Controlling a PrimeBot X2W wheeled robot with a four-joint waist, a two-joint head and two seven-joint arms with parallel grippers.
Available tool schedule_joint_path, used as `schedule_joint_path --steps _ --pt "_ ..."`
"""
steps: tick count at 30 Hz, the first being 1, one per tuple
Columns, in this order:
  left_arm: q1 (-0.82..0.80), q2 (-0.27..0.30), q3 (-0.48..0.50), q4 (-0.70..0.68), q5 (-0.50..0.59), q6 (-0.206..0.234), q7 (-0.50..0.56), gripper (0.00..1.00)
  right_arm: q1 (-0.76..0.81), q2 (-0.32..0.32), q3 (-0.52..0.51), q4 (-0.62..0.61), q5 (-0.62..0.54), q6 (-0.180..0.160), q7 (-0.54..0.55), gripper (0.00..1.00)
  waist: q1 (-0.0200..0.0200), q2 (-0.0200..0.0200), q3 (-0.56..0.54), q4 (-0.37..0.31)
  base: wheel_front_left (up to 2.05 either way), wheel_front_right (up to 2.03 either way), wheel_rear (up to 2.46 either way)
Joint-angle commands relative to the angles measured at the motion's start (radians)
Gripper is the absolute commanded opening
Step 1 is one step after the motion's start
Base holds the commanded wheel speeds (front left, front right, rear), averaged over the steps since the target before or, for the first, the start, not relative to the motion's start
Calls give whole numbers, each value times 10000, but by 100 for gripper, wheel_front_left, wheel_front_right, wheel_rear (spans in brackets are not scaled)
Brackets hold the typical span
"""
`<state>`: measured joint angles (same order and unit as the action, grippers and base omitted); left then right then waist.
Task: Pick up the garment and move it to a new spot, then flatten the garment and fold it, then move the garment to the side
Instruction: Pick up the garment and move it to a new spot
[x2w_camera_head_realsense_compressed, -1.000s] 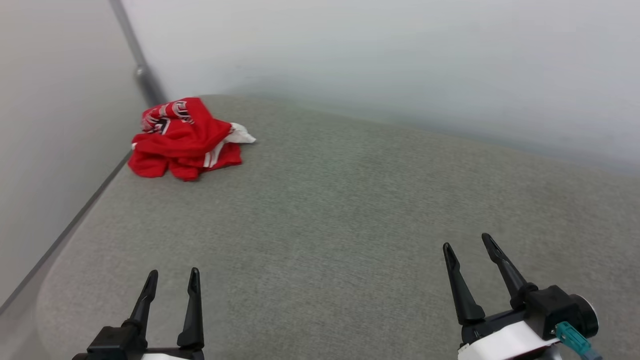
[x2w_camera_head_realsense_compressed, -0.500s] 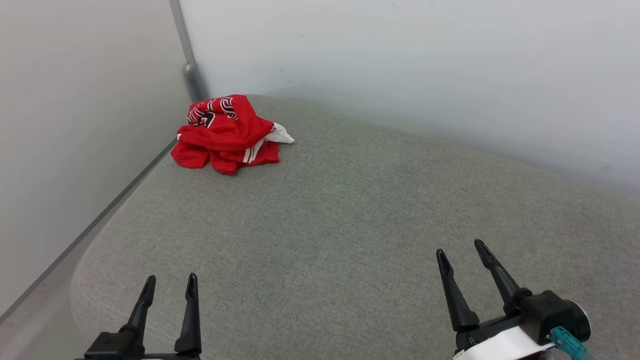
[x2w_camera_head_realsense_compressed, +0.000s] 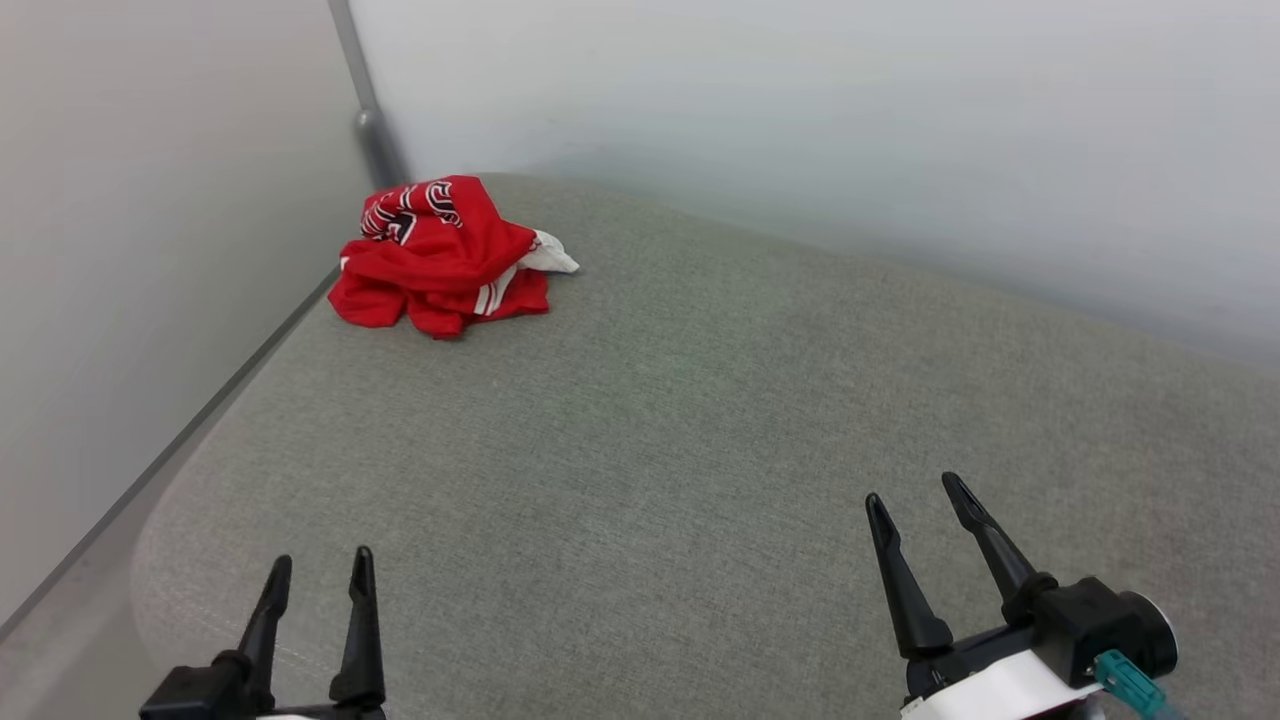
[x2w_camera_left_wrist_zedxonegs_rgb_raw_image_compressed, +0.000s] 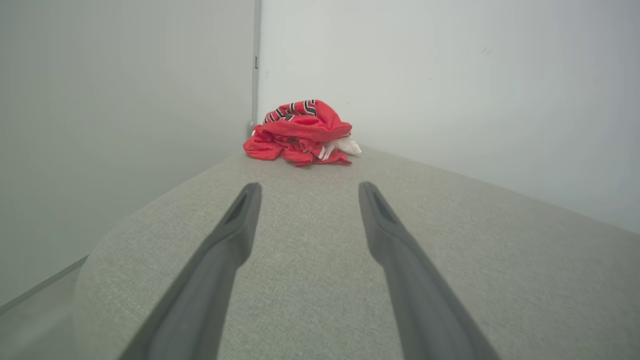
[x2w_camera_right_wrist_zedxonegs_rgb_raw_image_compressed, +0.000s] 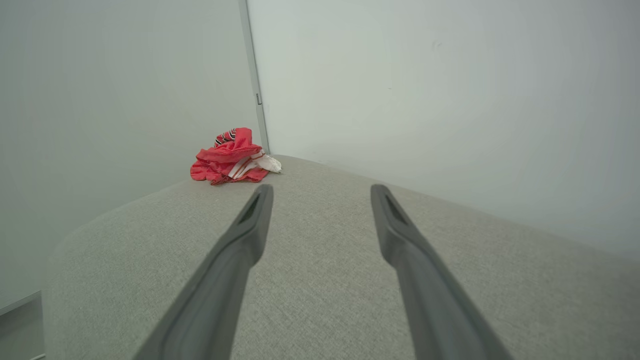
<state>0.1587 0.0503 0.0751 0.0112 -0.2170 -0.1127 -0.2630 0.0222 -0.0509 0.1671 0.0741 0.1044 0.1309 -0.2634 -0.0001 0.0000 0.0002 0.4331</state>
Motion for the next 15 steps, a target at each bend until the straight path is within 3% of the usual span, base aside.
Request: schedule_joint_path --steps 1,9,11,15 --pt "-157 -2 60 -32 -36 -11 -28 100 -125 13 -2 -46 -92 -3 -21 100 1 0 192 -124 0 0 0" --pt "-1567 104 567 24 -164 -157 -28 100 -783 8 -75 -426 -647 -3 -21 100 1 0 1721 -989 0 0 0" --pt "-2222 505 454 286 -508 -170 -28 100 -927 7 -136 -520 -776 -3 -21 100 1 0 2174 -1228 0 0 0" --pt "-3770 2102 11 1213 -1353 -171 62 100 -1268 5 -186 -689 -1087 -3 -23 100 1 0 3154 -1742 0 0 0"
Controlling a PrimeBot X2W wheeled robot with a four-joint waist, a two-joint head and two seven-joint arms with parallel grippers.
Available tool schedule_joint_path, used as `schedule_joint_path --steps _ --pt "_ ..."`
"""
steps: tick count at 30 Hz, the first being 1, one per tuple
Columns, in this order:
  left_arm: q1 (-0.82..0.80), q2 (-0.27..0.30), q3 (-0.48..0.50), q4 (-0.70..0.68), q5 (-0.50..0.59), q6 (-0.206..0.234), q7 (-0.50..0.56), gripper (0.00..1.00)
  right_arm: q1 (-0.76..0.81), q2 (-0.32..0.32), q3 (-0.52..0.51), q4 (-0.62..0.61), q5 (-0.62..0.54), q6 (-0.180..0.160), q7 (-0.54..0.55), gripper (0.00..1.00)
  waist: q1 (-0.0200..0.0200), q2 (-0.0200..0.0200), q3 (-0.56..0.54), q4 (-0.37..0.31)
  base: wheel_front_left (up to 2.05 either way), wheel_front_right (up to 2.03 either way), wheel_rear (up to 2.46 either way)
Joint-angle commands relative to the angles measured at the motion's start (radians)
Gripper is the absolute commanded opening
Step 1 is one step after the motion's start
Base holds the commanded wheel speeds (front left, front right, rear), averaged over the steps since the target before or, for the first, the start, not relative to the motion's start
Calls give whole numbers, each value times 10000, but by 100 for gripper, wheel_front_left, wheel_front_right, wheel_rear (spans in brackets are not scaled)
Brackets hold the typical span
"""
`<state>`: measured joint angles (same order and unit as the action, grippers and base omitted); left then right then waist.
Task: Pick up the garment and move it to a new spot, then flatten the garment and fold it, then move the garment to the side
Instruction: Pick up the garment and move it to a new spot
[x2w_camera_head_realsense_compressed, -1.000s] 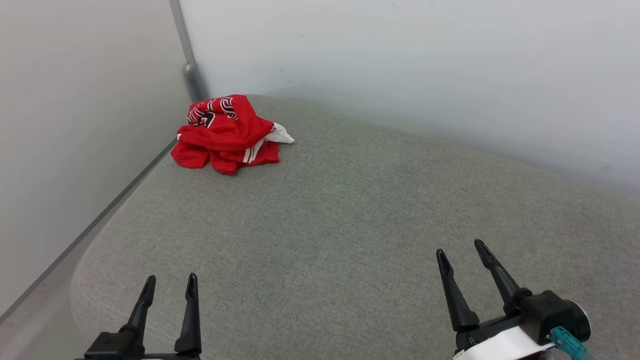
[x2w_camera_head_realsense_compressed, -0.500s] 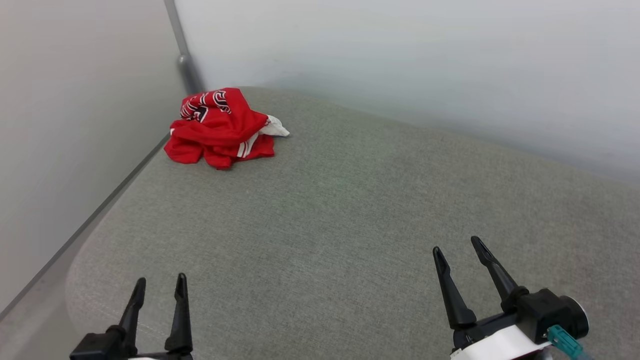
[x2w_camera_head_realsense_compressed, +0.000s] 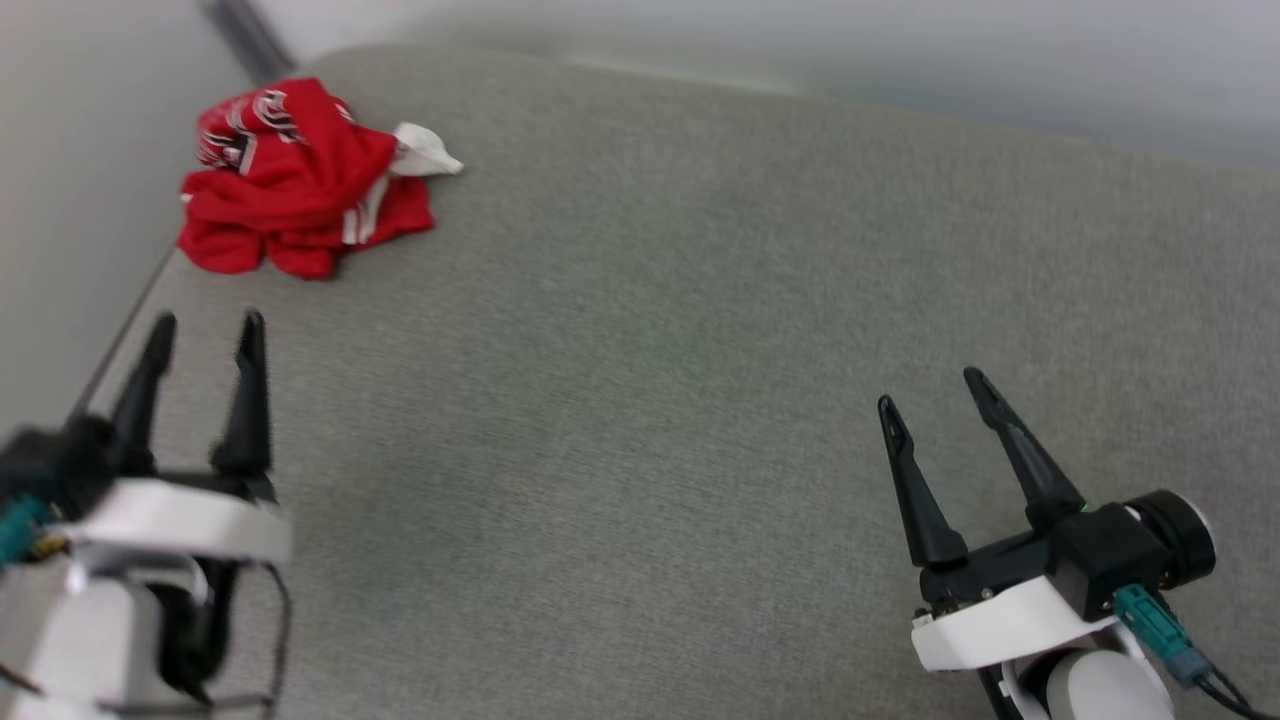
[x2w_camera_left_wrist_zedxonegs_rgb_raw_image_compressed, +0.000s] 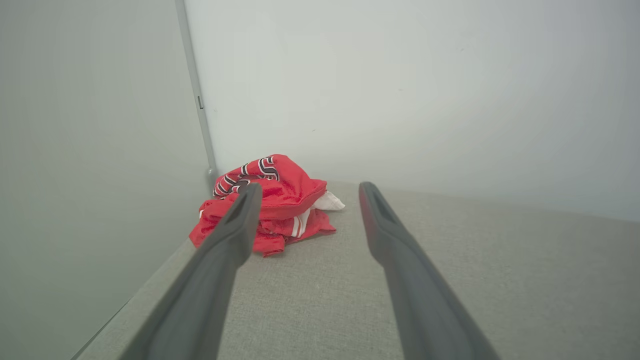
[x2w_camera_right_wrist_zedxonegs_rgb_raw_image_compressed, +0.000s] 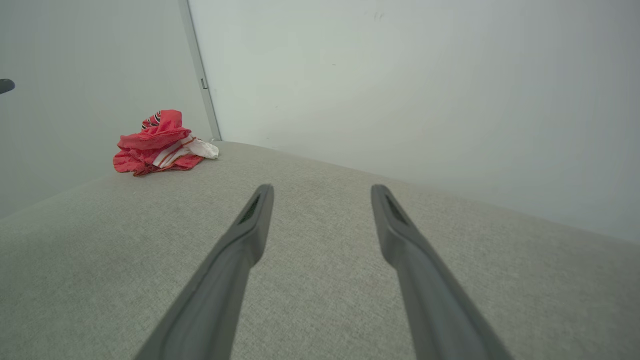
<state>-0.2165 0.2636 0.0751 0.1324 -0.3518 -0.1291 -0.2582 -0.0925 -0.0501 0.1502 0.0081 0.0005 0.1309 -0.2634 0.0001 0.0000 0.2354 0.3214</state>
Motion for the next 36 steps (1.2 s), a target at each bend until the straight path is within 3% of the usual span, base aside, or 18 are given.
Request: schedule_joint_path --steps 1,5,8,9,11,18,29,30,31,36 --pt "-525 452 -180 269 -303 -6 226 100 -198 -1 -38 -76 -108 -3 -21 100 -1 0 1033 -745 0 0 0" --pt "-2410 2532 -858 1338 -1604 -6 1849 100 -453 1 -54 -258 -250 -3 -21 100 -1 0 1847 -1240 0 0 0" --pt "-3537 3790 -1590 2047 -2590 -8 3319 100 -578 -1 -114 -336 -264 -3 -21 100 -1 0 2329 -1557 0 0 0" --pt "-4594 4890 -2023 2623 -3960 -6 4798 100 -708 1 -30 -406 -276 -3 -21 100 -1 0 2780 -1880 0 0 0" --pt "-5133 5435 -2355 2891 -4732 -8 5653 100 -781 2 12 -459 -301 -3 -21 100 -1 0 3055 -2062 0 0 0" --pt "-6379 6610 -3069 3623 -6654 -8 7924 100 -961 2 82 -597 -286 -3 -21 100 -1 0 3888 -2539 0 0 0" --pt "-7018 6987 -4110 4694 -7227 -9 8645 100 -966 -36 -110 -490 -337 -9 16 100 -1 0 4454 -2765 0 0 0" --pt "-7027 6935 -4168 4763 -7346 -9 8606 5 -969 -38 -110 -474 -333 -9 16 100 -1 0 4452 -2760 0 0 0" --pt "-7021 6884 -4228 4785 -7442 -9 8540 0 -974 -38 -106 -458 -325 -9 16 100 -1 0 4437 -2751 0 0 0" --pt "-6869 7006 -4533 4726 -7806 -9 7961 0 -957 -30 -54 -372 -345 -9 14 100 -1 0 4162 -2647 0 0 0"
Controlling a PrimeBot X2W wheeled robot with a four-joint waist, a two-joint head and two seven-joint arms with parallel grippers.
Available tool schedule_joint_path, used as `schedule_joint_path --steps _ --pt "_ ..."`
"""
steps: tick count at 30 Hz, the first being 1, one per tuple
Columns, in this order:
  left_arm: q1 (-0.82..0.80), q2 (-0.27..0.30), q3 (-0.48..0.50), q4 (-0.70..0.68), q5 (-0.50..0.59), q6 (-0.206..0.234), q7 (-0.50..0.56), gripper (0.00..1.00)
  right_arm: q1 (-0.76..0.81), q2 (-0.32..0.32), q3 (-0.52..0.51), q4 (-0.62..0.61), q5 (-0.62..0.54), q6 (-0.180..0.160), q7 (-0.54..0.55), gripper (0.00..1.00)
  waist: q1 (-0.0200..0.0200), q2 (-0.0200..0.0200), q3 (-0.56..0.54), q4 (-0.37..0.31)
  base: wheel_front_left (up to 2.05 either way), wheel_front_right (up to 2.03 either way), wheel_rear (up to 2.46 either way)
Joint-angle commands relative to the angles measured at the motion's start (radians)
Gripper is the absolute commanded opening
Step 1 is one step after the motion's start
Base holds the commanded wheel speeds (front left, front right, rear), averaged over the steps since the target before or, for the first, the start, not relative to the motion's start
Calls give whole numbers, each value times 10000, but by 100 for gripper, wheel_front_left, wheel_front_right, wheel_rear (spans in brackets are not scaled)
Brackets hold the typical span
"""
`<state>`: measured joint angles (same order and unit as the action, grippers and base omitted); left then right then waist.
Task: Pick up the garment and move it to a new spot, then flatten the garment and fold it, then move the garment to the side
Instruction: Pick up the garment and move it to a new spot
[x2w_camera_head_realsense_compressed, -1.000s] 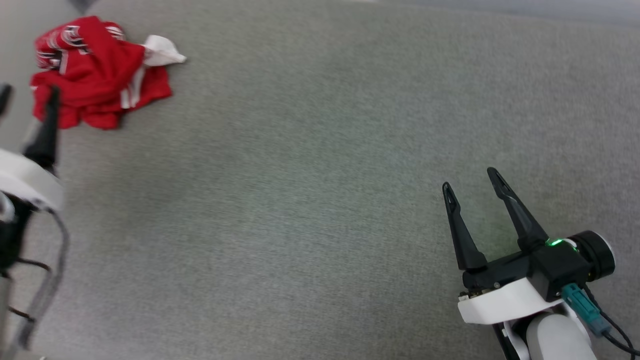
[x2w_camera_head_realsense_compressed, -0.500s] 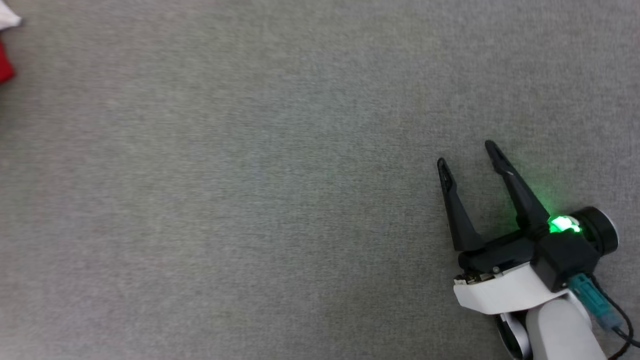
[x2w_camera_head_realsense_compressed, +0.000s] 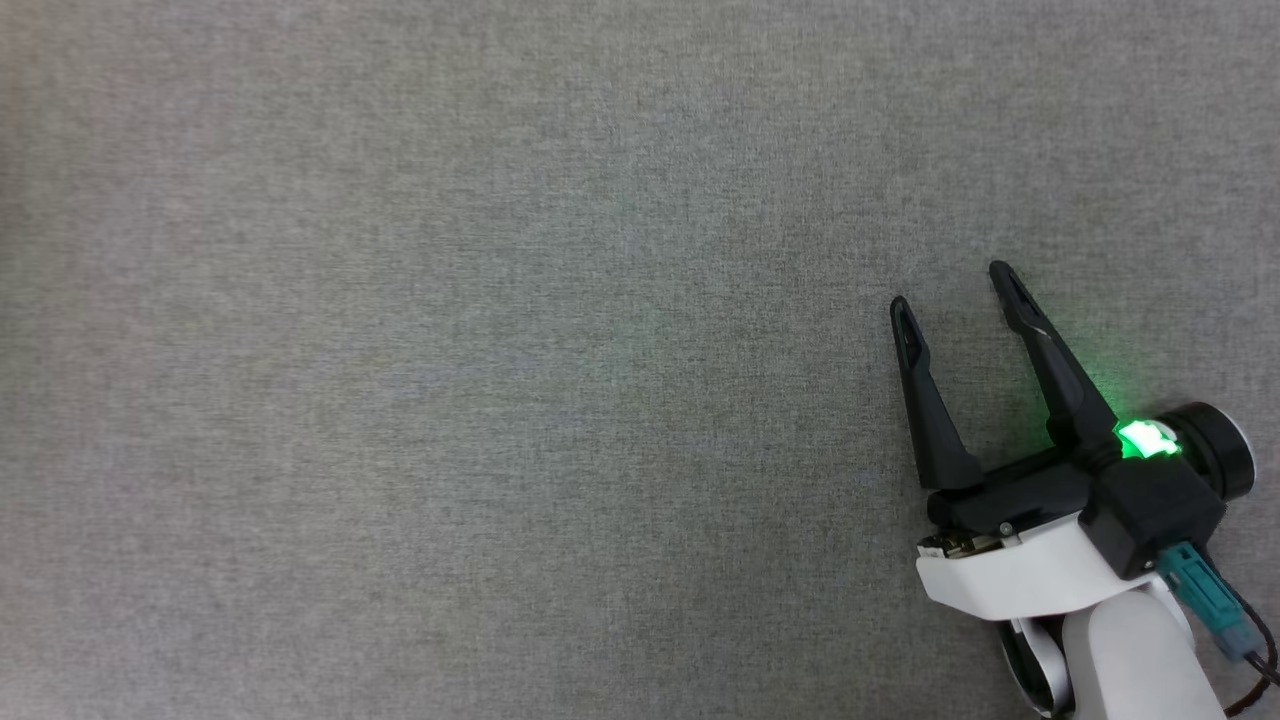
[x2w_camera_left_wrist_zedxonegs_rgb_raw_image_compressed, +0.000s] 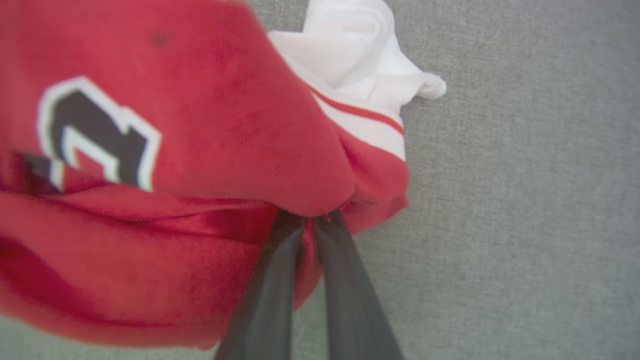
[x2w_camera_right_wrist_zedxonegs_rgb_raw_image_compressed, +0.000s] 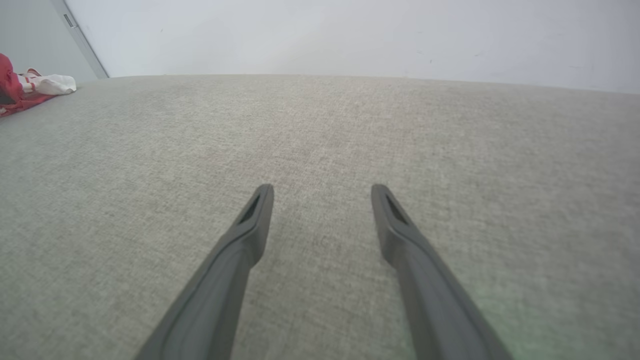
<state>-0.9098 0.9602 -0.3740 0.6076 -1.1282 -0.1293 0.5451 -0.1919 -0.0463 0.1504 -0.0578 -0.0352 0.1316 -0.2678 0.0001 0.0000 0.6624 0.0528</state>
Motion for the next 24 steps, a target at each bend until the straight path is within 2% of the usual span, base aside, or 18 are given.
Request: schedule_joint_path --steps 1,5,9,15,19,22,24 --pt "107 67 -143 -98 -91 -7 -208 0 39 -65 -49 313 14 -15 59 100 -1 0 -220 60 0 0 0" --pt "256 166 -432 -428 -314 -7 -610 0 59 -61 -38 360 134 -14 57 100 -1 0 -621 88 0 0 0" --pt "962 242 -1497 -1893 -755 -8 -1419 0 200 -52 -48 579 467 -14 25 100 -1 0 -1925 21 0 0 0" --pt "1751 155 -2464 -3401 -864 -8 -2111 0 382 -49 -134 784 809 -14 25 100 -1 0 -2956 -186 0 0 0" --pt "2164 -256 -3108 -4249 -744 -9 -2536 0 524 -45 -233 867 942 -14 25 100 -1 0 -3548 -426 0 0 0" --pt "2356 -824 -3507 -4737 -493 -9 -2847 0 589 -47 -376 866 1061 -12 25 100 -1 0 -3915 -630 0 0 0" --pt "2439 -1425 -3821 -5013 -298 27 -3016 0 658 -44 -452 873 1111 -12 25 100 -1 0 -4102 -790 0 0 0"
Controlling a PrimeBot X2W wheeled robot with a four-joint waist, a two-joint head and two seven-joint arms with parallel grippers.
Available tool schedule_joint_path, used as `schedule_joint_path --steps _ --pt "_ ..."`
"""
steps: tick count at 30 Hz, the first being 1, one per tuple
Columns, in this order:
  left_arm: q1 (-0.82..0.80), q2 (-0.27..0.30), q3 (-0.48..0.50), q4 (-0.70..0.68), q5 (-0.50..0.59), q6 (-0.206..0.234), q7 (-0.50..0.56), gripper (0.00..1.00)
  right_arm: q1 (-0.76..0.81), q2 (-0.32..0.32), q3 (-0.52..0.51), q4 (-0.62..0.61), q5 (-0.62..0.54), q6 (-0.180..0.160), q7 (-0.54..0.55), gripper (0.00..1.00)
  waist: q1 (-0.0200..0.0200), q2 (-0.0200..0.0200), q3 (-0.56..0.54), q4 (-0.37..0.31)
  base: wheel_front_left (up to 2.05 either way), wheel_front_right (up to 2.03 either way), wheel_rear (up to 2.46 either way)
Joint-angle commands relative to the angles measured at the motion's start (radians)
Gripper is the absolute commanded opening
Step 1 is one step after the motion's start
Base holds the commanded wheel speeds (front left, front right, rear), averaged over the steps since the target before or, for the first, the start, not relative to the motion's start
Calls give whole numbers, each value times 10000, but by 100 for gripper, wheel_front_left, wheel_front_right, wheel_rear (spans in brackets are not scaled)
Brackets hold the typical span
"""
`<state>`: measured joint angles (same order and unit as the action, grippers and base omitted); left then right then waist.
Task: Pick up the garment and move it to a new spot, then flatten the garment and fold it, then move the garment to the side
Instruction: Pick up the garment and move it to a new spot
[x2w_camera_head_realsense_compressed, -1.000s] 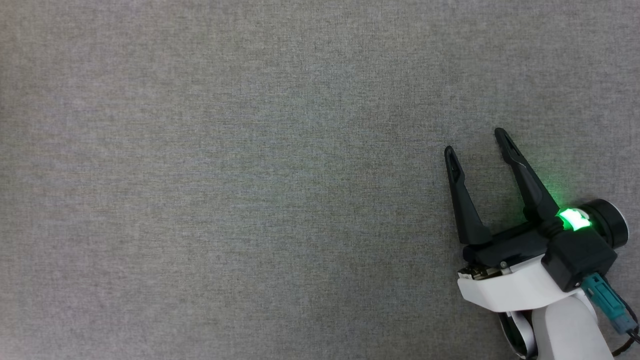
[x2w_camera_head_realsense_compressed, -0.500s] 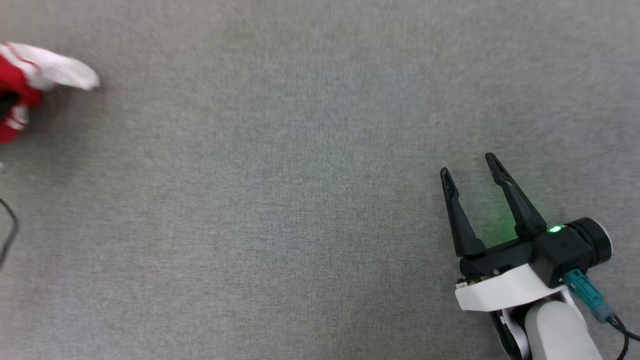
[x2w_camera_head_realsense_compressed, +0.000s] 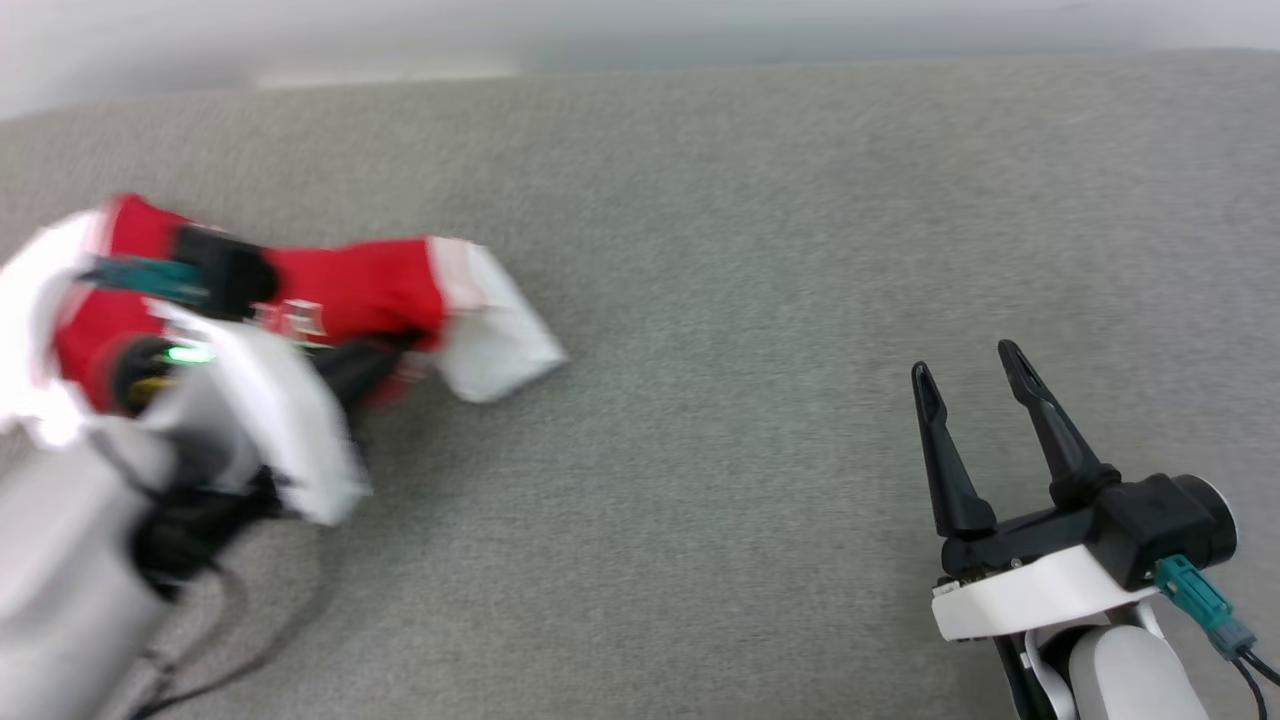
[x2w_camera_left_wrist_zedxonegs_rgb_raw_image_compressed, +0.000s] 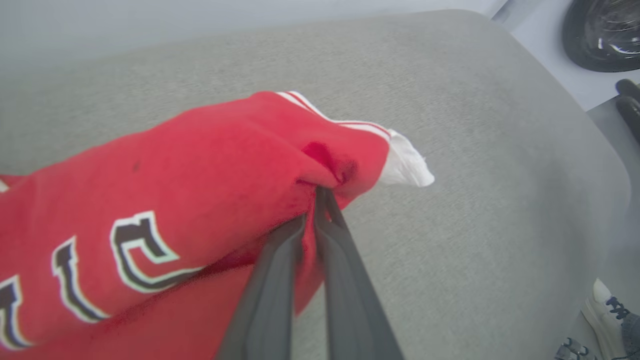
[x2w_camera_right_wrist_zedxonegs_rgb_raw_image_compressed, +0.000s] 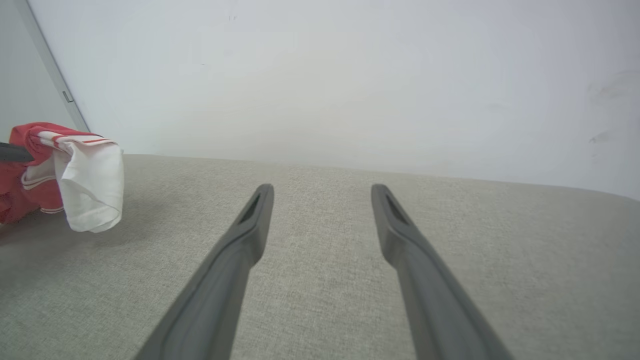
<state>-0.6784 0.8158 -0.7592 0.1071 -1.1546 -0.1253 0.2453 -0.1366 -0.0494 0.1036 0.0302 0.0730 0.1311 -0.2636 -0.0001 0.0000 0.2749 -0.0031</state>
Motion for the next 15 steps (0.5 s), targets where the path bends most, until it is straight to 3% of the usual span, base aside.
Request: schedule_joint_path --steps 1,7,15 --pt "141 -375 -116 -126 91 75 -116 0 134 -15 -40 -13 59 -7 -17 100 1 0 -314 -304 0 0 0" --pt "-23 -2605 -970 -337 770 751 -612 0 171 -12 -238 -70 121 -7 -17 100 1 0 -566 -769 0 0 0" --pt "-1057 -5625 -1655 1386 1453 1150 -1323 0 -32 -12 -137 -186 283 -7 -17 100 1 0 -340 -1498 0 0 0"
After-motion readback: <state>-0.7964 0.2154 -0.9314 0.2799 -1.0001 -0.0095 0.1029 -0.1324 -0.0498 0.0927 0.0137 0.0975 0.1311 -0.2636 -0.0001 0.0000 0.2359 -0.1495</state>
